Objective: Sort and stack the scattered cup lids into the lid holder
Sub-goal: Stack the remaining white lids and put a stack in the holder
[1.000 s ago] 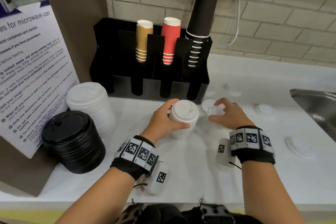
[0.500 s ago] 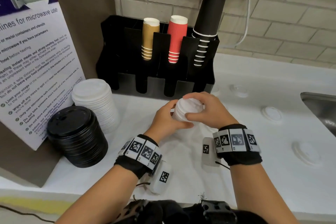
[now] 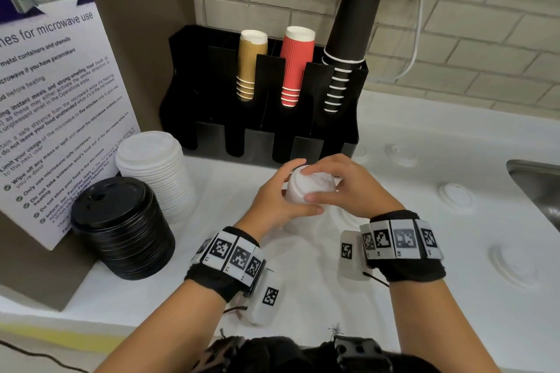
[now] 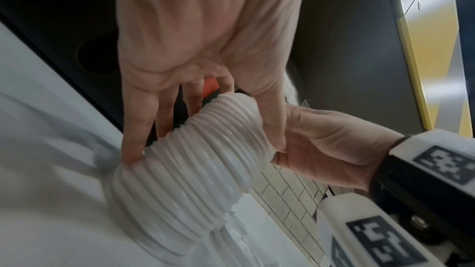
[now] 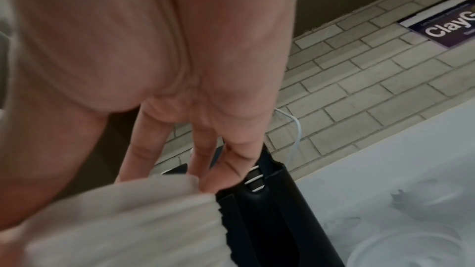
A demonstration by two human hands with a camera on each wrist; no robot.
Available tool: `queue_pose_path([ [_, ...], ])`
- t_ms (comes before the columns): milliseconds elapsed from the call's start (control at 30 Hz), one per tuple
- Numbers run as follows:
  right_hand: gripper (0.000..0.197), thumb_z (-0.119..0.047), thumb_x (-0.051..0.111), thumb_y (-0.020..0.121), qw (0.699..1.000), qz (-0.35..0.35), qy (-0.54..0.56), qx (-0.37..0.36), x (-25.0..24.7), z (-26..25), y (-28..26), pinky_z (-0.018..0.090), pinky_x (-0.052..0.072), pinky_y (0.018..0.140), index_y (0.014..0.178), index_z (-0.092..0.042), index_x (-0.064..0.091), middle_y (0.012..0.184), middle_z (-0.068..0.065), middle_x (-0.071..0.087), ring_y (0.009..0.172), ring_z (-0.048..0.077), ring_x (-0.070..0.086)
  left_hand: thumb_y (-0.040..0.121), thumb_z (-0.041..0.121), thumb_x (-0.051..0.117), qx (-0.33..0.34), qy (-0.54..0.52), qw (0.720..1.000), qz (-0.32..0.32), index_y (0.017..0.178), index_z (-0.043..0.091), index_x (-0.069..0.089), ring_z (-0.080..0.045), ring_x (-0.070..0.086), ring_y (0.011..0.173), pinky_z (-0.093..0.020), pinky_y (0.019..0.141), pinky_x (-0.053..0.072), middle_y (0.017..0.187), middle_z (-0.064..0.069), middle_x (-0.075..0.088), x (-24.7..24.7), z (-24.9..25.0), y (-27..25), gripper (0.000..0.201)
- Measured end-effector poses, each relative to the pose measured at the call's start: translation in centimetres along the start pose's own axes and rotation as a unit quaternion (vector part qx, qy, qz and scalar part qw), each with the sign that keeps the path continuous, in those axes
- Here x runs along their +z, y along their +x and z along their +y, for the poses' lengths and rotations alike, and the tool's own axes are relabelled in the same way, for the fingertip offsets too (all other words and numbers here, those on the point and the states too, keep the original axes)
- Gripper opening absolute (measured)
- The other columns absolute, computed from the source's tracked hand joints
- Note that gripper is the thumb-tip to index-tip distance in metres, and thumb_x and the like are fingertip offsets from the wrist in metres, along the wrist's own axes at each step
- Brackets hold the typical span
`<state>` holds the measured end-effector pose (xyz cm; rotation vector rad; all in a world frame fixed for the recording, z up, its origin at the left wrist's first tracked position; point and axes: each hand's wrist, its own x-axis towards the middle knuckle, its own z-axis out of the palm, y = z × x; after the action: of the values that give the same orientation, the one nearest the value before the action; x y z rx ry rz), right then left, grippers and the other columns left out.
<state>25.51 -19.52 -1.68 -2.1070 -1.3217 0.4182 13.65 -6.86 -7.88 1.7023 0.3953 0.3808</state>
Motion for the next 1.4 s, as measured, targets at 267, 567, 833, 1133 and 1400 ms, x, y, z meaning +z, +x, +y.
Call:
queue_pose_path([
  [267, 0.034, -0.036, 0.071, 0.082, 0.964, 0.02, -0.127, 0.232, -1.9, 5.4, 0.8, 0.027, 0.039, 0.086, 0.11, -0.019, 0.059, 0.116, 0.005, 0.054, 0.109, 0.023, 0.052, 0.068, 0.022, 0.088, 0.006, 0.015, 1.0, 0.018, 0.131, 0.03, 0.051, -0.012, 0.048, 0.117, -0.019, 0.088, 0.042, 0.128, 0.011, 0.054, 0.3, 0.1, 0.4, 0.073],
  [567, 0.058, -0.025, 0.08, 0.073, 0.932, -0.088, -0.194, 0.293, -0.4, 6.3, 0.5, 0.033, 0.046, 0.078, 0.12, -0.019, 0.046, 0.123, 0.006, 0.038, 0.091, 0.025, 0.052, 0.066, 0.02, 0.089, 0.009, 0.026, 0.999, 0.043, 0.124, 0.032, 0.052, -0.007, 0.049, 0.106, -0.01, 0.078, 0.04, 0.112, 0.023, 0.052, 0.6, 0.2, 0.6, 0.07],
  [833, 0.043, -0.033, 0.067, 0.082, 0.964, 0.001, -0.084, 0.254, -2.5, 5.9, 0.2, 0.029, 0.038, 0.079, 0.12, -0.025, 0.049, 0.116, 0.006, 0.045, 0.098, 0.022, 0.05, 0.068, 0.019, 0.088, 0.012, 0.026, 0.998, 0.048, 0.121, 0.035, 0.049, -0.007, 0.049, 0.105, -0.011, 0.077, 0.04, 0.111, 0.026, 0.05, 0.7, 0.3, 0.4, 0.069],
  [1133, 0.016, -0.035, 0.058, 0.088, 0.968, 0.113, 0.109, 0.195, -2.3, 4.7, -0.4, 0.032, 0.048, 0.076, 0.103, -0.033, 0.06, 0.099, 0.001, 0.059, 0.092, 0.021, 0.056, 0.068, 0.026, 0.088, 0.01, 0.034, 0.998, 0.05, 0.128, 0.031, 0.047, -0.001, 0.047, 0.101, -0.007, 0.073, 0.036, 0.108, 0.029, 0.047, 1.0, 0.3, 0.3, 0.073],
  [1400, 0.009, -0.044, 0.062, 0.087, 0.967, 0.186, 0.15, 0.089, -1.1, 2.5, -0.5, 0.009, 0.044, 0.064, 0.087, -0.037, 0.067, 0.084, -0.015, 0.063, 0.073, -0.003, 0.058, 0.067, 0.026, 0.089, 0.016, 0.029, 0.997, 0.075, 0.127, 0.03, 0.05, 0.003, 0.05, 0.101, -0.005, 0.075, 0.038, 0.113, 0.025, 0.052, 1.1, 0.2, 0.2, 0.071],
])
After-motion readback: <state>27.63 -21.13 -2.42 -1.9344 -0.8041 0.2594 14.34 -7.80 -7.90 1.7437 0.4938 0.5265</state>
